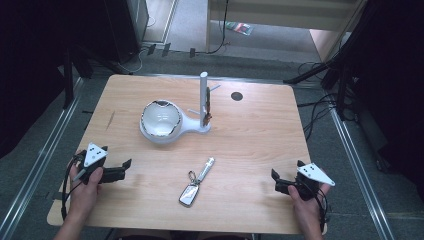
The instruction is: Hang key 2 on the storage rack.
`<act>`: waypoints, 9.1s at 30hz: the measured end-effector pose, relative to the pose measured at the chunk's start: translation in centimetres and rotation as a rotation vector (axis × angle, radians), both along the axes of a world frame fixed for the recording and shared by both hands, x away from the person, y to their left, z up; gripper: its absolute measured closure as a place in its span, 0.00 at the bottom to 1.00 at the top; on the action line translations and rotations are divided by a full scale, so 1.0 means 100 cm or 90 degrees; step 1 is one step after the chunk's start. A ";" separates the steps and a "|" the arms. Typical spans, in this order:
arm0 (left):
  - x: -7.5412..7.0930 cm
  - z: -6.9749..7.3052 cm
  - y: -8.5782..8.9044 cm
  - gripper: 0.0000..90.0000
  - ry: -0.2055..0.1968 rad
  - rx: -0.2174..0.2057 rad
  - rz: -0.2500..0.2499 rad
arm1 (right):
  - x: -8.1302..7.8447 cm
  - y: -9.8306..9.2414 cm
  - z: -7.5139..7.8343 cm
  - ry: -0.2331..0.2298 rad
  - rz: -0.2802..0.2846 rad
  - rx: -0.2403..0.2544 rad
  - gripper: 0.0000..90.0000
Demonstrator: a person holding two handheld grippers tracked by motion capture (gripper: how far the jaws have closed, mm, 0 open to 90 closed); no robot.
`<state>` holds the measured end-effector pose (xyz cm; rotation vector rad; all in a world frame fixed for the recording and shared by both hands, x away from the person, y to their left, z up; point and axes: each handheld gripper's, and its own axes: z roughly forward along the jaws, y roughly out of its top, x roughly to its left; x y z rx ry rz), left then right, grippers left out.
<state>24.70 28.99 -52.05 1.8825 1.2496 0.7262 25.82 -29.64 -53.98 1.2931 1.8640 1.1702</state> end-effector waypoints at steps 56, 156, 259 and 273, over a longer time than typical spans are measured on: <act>0.033 0.026 -0.162 0.08 0.191 0.127 -0.193 | 0.001 -0.002 0.000 0.006 0.015 0.004 0.00; 0.041 0.035 -0.202 0.85 0.154 0.066 -0.313 | 0.003 -0.002 -0.001 0.009 -0.007 0.002 0.00; 0.108 0.038 -0.158 0.83 0.066 -0.295 -0.209 | 0.003 0.004 -0.002 0.009 -0.005 -0.032 0.00; 0.104 0.036 -0.163 0.60 0.059 -0.235 -0.154 | 0.002 0.004 -0.003 0.009 -0.005 -0.032 0.00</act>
